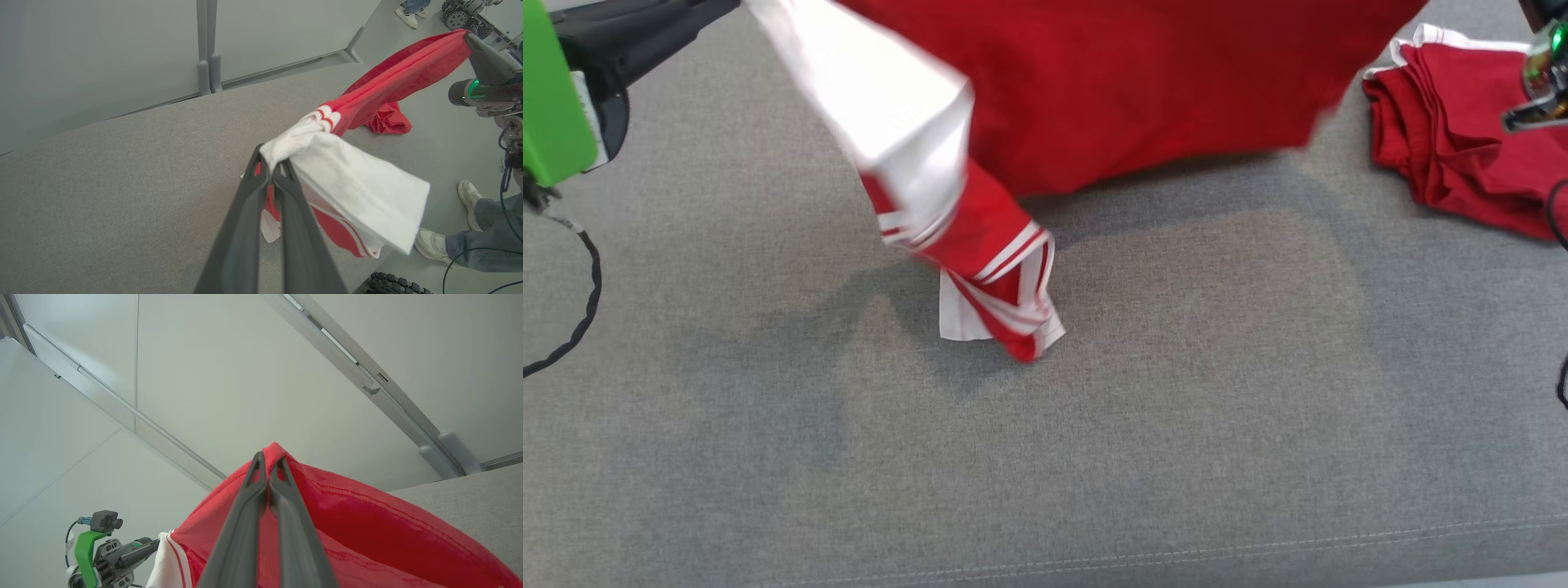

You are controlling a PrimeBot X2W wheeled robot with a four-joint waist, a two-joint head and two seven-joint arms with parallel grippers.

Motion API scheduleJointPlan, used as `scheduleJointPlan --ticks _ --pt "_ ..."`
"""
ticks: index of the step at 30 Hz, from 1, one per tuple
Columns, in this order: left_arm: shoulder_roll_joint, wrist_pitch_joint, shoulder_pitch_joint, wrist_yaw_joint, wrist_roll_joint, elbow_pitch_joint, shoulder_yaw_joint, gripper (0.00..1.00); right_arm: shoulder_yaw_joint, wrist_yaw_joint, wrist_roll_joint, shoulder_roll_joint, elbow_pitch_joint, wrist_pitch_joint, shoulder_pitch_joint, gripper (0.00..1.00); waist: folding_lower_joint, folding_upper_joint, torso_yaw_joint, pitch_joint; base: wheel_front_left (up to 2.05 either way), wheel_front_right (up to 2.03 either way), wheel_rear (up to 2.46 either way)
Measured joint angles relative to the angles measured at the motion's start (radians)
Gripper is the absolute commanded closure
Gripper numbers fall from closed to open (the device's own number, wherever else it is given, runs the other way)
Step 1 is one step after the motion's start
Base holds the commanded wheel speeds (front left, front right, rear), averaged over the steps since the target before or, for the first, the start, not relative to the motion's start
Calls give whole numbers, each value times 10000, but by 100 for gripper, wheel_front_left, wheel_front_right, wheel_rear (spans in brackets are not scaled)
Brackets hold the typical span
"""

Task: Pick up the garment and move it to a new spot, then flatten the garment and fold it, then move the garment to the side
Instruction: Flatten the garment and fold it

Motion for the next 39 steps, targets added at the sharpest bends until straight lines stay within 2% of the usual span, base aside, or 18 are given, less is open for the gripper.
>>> scheduleJointPlan --ticks 3,8,13,16,18,23,24,27,28,30,33,35,39 --pt "8 190 19 0 -357 -196 98 100 -86 -2 44 -316 -173 318 361 100 0 0 11 -230 0 0 0" --pt "-44 623 348 13 -838 -717 90 100 -205 -4 380 -405 -963 671 724 100 -1 0 46 -456 0 0 0" --pt "571 1012 773 23 -775 -1001 2 100 -244 -345 259 -468 -1383 738 1031 100 0 0 35 -308 0 0 0" --pt "1097 1009 823 -75 -366 -1022 48 100 -240 -564 -280 -451 -1513 466 1015 100 0 0 -6 -154 0 0 0" --pt "1231 951 820 -109 -259 -986 171 100 -67 -644 -744 -391 -1574 259 916 100 0 0 -42 -28 0 0 0" --pt "1206 362 715 -447 268 -679 389 100 516 -1022 -2176 303 -1383 -708 7 100 0 0 -174 301 0 0 0" --pt "1206 362 715 -447 268 -679 389 100 516 -1022 -2176 303 -1383 -708 7 100 0 0 -174 301 0 0 0" --pt "1032 -96 405 -757 759 -466 337 100 717 -1417 -3055 819 -1124 -1482 -807 100 0 0 -270 446 0 0 0" --pt "922 -353 221 -913 953 -399 318 100 744 -1432 -3312 936 -1066 -1774 -1096 100 0 0 -288 488 0 0 0" --pt "623 -1147 -239 -1285 1590 -257 318 100 690 -1682 -3802 1208 -867 -2431 -1678 100 0 0 -307 511 0 0 0" --pt "230 -2251 -1192 -1592 2493 -242 497 100 608 -1958 -4134 1486 -895 -2993 -2324 100 0 0 -244 468 0 0 0" --pt "253 -2930 -1797 -1854 3183 -487 504 100 809 -1870 -4192 1595 -980 -3216 -2592 100 0 0 -182 463 0 0 0" --pt "226 -3747 -1814 -1925 3699 -897 395 100 1620 -1524 -4443 1641 -1083 -3250 -2137 100 0 0 -137 375 0 0 0"
